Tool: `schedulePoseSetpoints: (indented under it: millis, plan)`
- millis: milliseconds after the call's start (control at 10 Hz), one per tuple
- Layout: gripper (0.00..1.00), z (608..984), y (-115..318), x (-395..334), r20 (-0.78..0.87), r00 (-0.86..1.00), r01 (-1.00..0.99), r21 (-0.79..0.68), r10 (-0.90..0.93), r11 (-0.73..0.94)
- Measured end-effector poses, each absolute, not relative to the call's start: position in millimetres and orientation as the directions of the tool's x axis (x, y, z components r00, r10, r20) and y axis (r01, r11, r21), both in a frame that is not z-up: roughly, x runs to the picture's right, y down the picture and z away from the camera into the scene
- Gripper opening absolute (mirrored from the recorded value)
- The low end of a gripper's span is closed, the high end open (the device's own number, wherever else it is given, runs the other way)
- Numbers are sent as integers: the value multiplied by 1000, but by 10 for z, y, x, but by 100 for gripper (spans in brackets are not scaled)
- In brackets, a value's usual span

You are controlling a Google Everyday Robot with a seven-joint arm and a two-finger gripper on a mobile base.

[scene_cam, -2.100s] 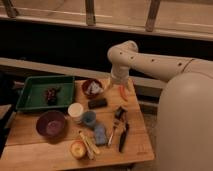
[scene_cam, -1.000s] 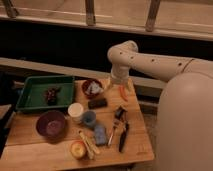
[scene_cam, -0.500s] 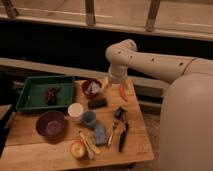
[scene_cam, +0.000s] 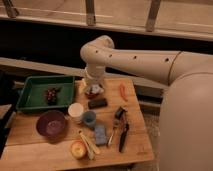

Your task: Place apple in plastic cup

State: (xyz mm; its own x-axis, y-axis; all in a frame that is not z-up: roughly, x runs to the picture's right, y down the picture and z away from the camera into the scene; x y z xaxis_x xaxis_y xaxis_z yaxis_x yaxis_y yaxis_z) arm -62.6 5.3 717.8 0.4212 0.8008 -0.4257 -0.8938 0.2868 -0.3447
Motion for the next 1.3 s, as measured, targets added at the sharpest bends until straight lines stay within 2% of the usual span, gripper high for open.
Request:
schedulePoseSetpoints:
  millis: [300, 500, 1100, 1300]
  plan:
    - [80, 6949, 397, -856, -394, 559, -814, -426, 730, 394]
    - [80, 6997, 673, -778, -433, 613, -782, -449, 661, 431]
    - [80, 7004, 692, -812, -433, 623, -775, -454, 651, 439]
    - [80, 7025, 854, -847, -458, 637, -765, -473, 620, 437]
